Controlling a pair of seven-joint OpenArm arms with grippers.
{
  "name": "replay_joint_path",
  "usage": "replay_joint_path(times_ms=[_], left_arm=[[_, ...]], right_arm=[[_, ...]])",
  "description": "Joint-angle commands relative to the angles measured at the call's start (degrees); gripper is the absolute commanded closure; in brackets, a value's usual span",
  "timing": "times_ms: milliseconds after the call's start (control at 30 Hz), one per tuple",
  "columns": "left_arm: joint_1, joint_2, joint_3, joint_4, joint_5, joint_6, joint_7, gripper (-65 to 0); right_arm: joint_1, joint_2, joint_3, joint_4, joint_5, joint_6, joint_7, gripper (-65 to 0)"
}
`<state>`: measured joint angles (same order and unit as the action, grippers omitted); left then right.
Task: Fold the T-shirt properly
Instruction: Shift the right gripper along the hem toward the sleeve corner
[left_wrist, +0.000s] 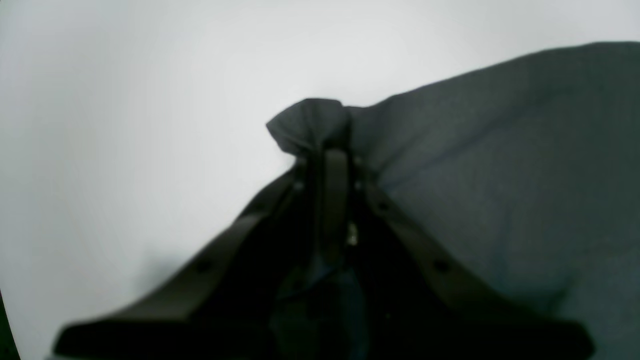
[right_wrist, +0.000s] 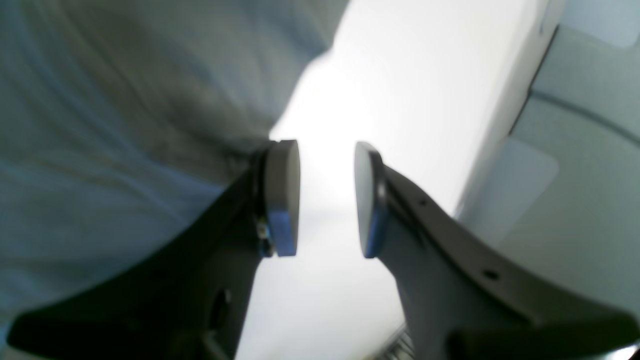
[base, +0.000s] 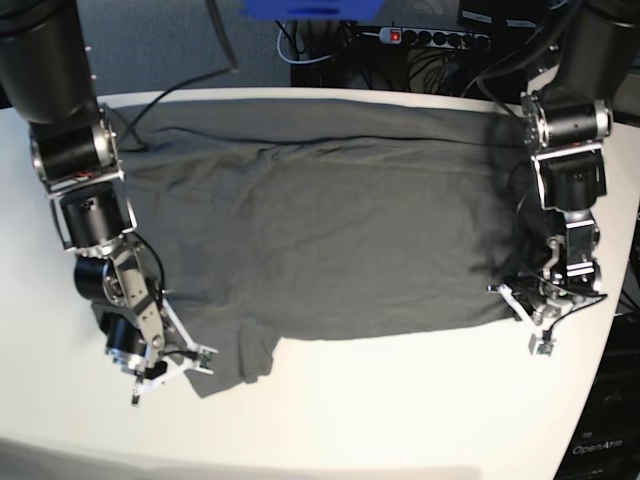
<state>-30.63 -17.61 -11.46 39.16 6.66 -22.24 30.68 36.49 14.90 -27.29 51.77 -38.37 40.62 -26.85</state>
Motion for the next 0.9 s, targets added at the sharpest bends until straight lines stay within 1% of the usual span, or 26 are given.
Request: replay_joint_path(times_ms=[0,133,267,367,533,700,867], left_arm=[[-1.15,-0.2,-0.01,0.54,0.25,-0.31,1.02,-2.5],[-1.15,-0.2,-0.01,0.36,0.25,-0.31,1.02,-2.5],[-1.15,-0.2,-0.01,0.45,0.25,-0.31,1.02,-2.5],[-1.15,-0.11,-0.01,0.45,0.07,-0.31,1.02,-2.5],[-1.15,-0.11,-0.01,0.45,-0.02,-0.31,1.02,-2.5],[-1.15,0.16,-0.01,0.45,-0.02,-0.31,1.02,-2.5],[-1.15,0.16,-0.01,0.45,-0.02,-0.31,1.02,-2.5]], right_arm=[[2.32,0.01,2.89,1.2,-0.79,-0.62,-0.27,-16.7],[4.08,-2.37,11.24,1.55,-0.79,-0.62,-0.36,-16.7],[6.02,-4.3,16.87,1.46,-0.88,-0.62,-0.45,-16.7],[6.37,-5.18,21.62,1.55,-0.88,-0.62,-2.12,-16.7],[6.37,-6.41,26.8,1.2,-0.71,-0.62,-2.29,-16.7],[6.45,-9.31,34.54,1.37,-0.71,-0.62,-2.29,-16.7],[6.28,-11.25,38.59,1.55,-0.71,-0.62,-2.29,-16.7]])
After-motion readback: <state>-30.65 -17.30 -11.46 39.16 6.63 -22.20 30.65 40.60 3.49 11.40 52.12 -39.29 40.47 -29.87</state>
